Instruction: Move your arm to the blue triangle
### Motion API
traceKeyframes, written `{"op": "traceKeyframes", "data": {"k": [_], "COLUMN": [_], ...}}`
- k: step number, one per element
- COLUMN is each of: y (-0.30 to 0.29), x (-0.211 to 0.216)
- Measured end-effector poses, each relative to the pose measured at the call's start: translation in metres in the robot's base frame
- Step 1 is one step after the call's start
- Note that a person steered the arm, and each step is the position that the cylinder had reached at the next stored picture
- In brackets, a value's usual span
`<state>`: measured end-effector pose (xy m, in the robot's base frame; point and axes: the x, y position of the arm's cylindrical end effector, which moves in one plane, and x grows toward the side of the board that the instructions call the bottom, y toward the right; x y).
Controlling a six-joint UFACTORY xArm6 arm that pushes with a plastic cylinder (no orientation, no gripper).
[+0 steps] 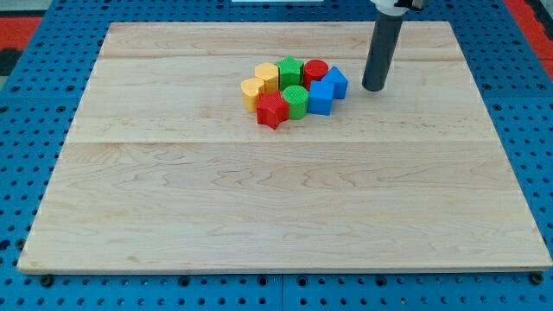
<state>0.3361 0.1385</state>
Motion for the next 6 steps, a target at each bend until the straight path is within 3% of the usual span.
{"op": "traceKeyframes", "data": {"k": [3, 6], "y": [-0.019, -0.019], "x": [-0.012, 0.019]}}
